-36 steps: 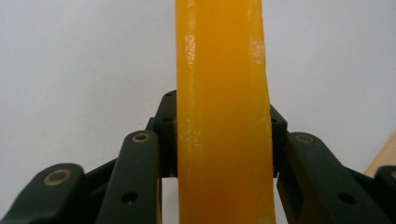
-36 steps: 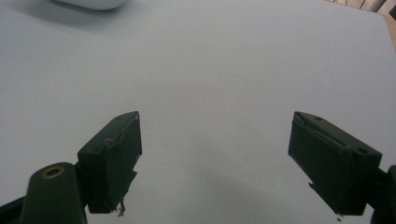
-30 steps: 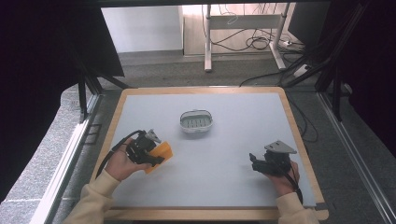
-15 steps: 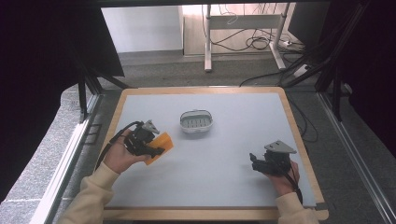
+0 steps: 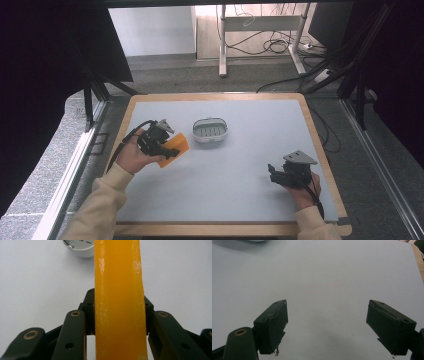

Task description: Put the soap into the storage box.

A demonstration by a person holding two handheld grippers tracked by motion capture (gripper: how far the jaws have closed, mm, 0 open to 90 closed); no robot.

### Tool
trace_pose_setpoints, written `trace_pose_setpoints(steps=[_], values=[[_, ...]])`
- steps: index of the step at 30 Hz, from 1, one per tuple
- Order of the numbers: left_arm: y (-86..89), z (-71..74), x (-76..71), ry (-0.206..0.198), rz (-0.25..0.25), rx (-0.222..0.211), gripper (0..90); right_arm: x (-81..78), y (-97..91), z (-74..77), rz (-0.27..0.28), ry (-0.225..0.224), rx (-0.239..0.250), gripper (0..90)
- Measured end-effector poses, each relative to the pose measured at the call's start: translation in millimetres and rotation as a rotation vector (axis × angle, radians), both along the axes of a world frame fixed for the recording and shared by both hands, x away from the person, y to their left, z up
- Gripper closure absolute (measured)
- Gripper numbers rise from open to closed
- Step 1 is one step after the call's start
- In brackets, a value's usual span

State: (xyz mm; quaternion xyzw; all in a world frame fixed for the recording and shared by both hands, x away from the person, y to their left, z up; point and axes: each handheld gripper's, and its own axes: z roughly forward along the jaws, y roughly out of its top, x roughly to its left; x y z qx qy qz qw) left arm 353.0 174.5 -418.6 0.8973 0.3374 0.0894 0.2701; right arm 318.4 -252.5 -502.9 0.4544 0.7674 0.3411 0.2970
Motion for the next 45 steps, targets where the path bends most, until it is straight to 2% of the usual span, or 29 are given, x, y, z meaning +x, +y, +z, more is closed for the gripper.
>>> trace_pose_setpoints(steps=[2, 6, 13, 18, 33, 40, 45], values=[[-1.2, 2.3, 4.2, -0.004, -0.002, 0.001, 61.8, 0.1, 0.2, -0.3, -0.001, 0.001, -0.002, 17.9], [-1.5, 5.2, 9.4, 0.005, -0.015, -0.027, 61.9, 0.1, 0.7, -0.4, 0.003, -0.002, -0.01, 17.9], [-6.7, 10.8, 16.9, -0.008, -0.027, -0.008, 61.9, 0.3, 0.9, -1.3, -0.005, 0.005, -0.009, 17.9], [-8.4, 15.1, 22.3, -0.011, -0.032, -0.012, 61.8, 0.1, 1.4, -1.1, -0.007, 0.004, -0.011, 17.9], [-19.4, 23.9, 38.3, -0.018, -0.05, 0.03, 61.9, 0.3, -0.9, 0.3, -0.01, -0.003, -0.009, 17.9], [-21.5, 26.0, 45.2, -0.017, -0.077, 0.016, 61.9, 0.5, -2.1, 0.4, -0.013, -0.001, -0.007, 17.9], [-25.8, 27.6, 51.6, -0.025, -0.09, 0.03, 61.9, 0.8, -1.8, 0.0, -0.012, 0.0, -0.009, 17.9]])
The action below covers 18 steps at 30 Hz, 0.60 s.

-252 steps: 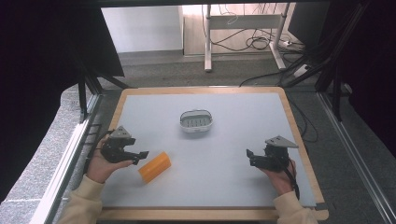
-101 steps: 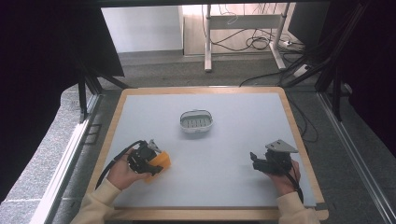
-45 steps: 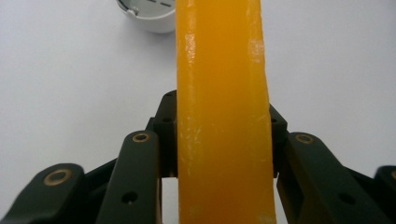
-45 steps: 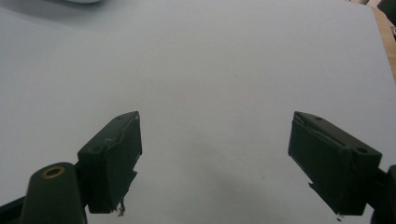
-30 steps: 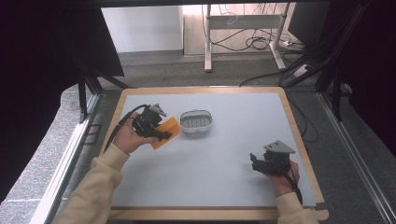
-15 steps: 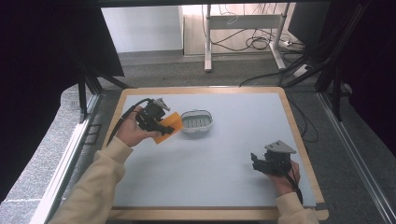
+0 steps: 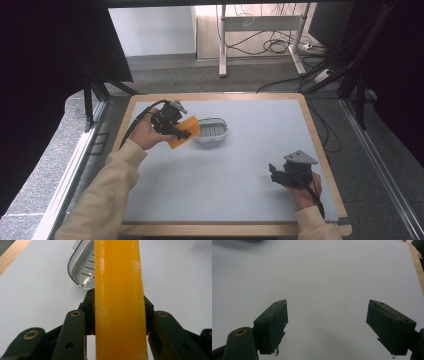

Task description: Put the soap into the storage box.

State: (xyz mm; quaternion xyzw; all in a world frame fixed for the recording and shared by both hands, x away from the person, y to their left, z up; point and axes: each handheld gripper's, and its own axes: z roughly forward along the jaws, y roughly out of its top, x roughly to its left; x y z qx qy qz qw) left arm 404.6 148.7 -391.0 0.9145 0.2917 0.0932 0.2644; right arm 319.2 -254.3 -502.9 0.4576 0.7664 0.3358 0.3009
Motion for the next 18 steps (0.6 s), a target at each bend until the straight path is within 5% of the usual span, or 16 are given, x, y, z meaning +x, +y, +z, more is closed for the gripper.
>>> trace_pose_setpoints(steps=[18], values=[[-11.0, 7.2, 20.7, -0.003, 0.009, 0.034, 61.9, 0.7, -1.2, -0.8, -0.003, 0.005, 0.001, 17.9]])
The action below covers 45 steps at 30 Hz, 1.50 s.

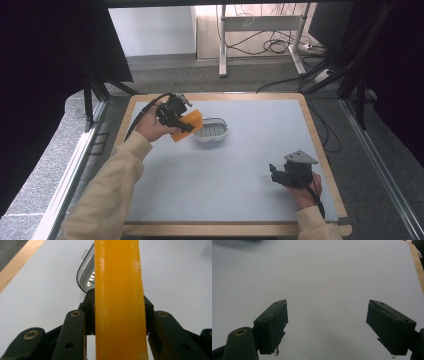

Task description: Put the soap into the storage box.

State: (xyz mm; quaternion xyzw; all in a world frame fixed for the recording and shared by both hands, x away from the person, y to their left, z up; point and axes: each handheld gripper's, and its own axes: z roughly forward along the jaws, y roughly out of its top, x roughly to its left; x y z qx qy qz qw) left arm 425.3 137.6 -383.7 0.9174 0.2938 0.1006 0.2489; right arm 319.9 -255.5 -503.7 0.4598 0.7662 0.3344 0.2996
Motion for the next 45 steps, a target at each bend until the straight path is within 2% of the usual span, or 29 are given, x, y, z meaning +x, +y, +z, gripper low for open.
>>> trace_pose_setpoints(steps=[7, 13, 21, 25, 33, 37, 45], values=[[-3.7, 3.6, 10.8, -0.003, -0.014, -0.003, 61.9, -0.1, 0.8, -0.2, 0.0, 0.001, -0.002, 17.9], [-8.7, 3.4, 19.1, 0.002, -0.021, 0.031, 61.9, 0.6, 0.3, -0.7, 0.0, 0.002, -0.001, 17.9], [-14.5, 5.4, 29.0, -0.001, -0.034, 0.035, 61.9, 0.4, 0.1, -0.7, 0.0, 0.001, -0.002, 17.9], [-17.6, 6.2, 33.0, 0.006, -0.031, 0.055, 61.9, 0.8, -0.1, -1.1, 0.001, 0.004, -0.002, 17.9], [-22.3, 4.5, 41.0, 0.002, -0.05, 0.058, 61.8, 0.8, 0.0, -1.0, 0.002, 0.003, -0.003, 17.9], [-24.4, 3.4, 44.2, -0.001, -0.043, 0.08, 61.9, 0.5, -0.3, -0.4, -0.001, 0.001, 0.0, 17.9], [-27.9, -0.5, 52.9, 0.007, -0.058, 0.081, 61.9, 1.1, 0.0, -1.3, -0.002, 0.006, -0.003, 17.9]])
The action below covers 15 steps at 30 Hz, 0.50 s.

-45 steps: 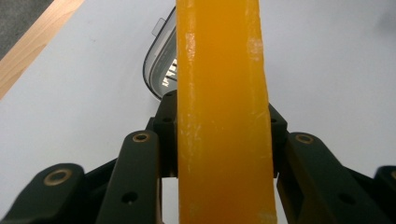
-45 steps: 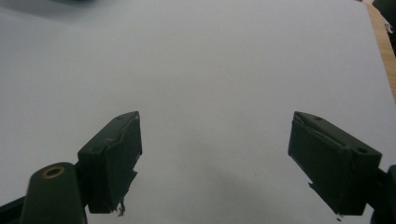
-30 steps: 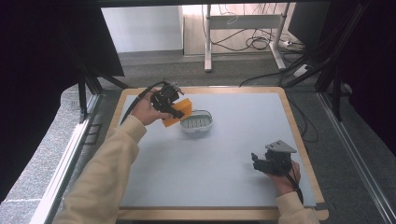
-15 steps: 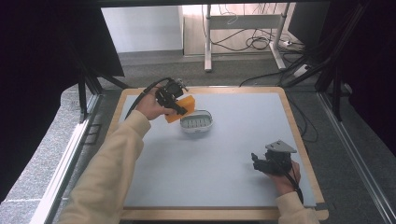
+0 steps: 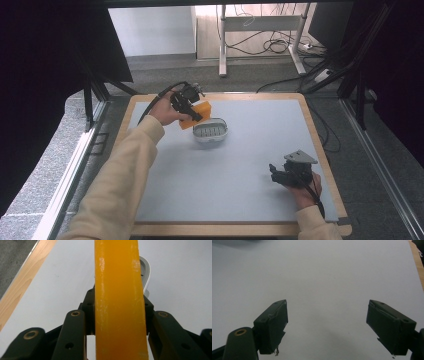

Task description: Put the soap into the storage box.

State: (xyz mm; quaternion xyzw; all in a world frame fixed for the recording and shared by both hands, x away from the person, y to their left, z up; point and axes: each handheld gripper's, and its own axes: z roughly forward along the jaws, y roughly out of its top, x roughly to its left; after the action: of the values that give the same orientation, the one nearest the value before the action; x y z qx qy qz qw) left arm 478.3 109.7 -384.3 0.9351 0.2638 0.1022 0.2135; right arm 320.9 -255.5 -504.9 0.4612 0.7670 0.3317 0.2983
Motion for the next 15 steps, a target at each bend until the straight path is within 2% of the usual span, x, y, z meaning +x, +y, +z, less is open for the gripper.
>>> trace_pose_setpoints(steps=[3, 9, 15], values=[[-2.1, -3.8, 5.2, 0.023, -0.038, -0.034, 61.9, 0.1, -0.1, 0.0, -0.002, 0.0, 0.0, 17.9], [-9.4, -10.1, 9.7, 0.032, -0.064, -0.021, 61.9, 0.6, -0.9, -0.3, -0.003, 0.002, 0.001, 17.9], [-20.6, -10.0, 14.5, 0.033, -0.083, -0.012, 61.9, 0.5, -1.6, 0.1, -0.004, 0.003, 0.003, 17.9]])
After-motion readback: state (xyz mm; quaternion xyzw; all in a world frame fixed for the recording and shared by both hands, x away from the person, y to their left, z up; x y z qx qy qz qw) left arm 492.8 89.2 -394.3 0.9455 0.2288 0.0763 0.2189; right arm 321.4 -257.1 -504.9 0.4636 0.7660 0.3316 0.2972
